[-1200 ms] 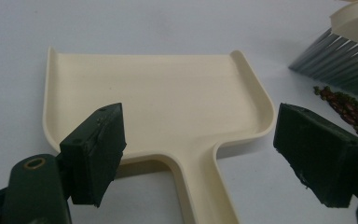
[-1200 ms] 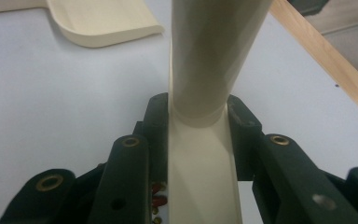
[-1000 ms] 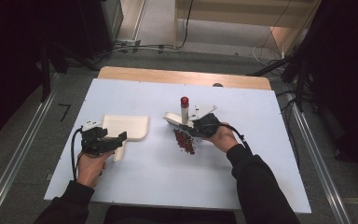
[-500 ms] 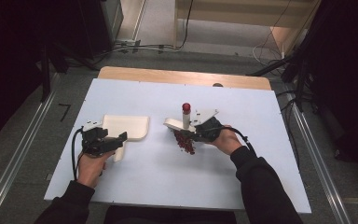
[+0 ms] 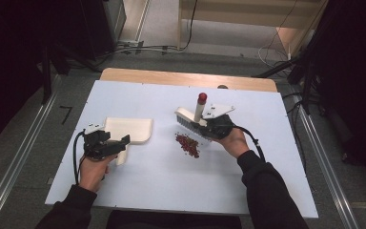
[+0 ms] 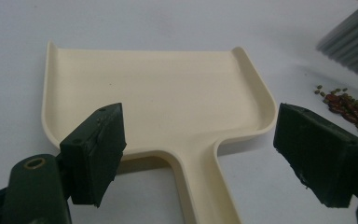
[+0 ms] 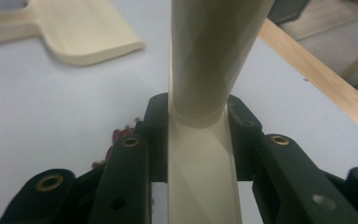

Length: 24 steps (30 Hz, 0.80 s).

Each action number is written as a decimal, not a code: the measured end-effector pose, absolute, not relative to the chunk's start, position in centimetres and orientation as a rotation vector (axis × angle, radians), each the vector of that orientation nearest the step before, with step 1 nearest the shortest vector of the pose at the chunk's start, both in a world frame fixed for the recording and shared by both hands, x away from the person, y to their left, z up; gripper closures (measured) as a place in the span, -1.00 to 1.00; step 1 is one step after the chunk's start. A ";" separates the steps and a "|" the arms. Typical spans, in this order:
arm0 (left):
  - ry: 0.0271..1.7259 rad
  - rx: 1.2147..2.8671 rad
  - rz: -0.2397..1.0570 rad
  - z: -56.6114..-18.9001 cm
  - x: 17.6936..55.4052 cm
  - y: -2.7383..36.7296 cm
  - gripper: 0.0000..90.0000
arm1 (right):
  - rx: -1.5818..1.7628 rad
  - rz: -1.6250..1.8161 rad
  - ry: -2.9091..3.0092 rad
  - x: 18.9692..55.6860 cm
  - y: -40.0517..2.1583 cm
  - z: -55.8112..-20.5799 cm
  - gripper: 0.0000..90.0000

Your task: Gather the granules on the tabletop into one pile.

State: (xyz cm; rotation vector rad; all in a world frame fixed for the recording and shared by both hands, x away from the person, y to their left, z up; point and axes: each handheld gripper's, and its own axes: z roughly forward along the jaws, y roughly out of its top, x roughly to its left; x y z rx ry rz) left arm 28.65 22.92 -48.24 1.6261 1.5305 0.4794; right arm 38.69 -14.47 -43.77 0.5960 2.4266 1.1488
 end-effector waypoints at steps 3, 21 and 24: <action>1.530 1.626 0.479 -48.3 28.7 22.9 -0.61 | 0.746 1.170 2.379 39.0 -15.4 -43.8 0.42; 1.532 1.621 0.482 -48.2 28.7 22.9 -0.61 | 1.005 1.164 2.272 37.8 -18.9 -44.6 0.42; 1.534 1.620 0.483 -48.3 28.7 22.8 -0.61 | 1.040 1.202 2.262 37.5 -19.6 -44.5 0.42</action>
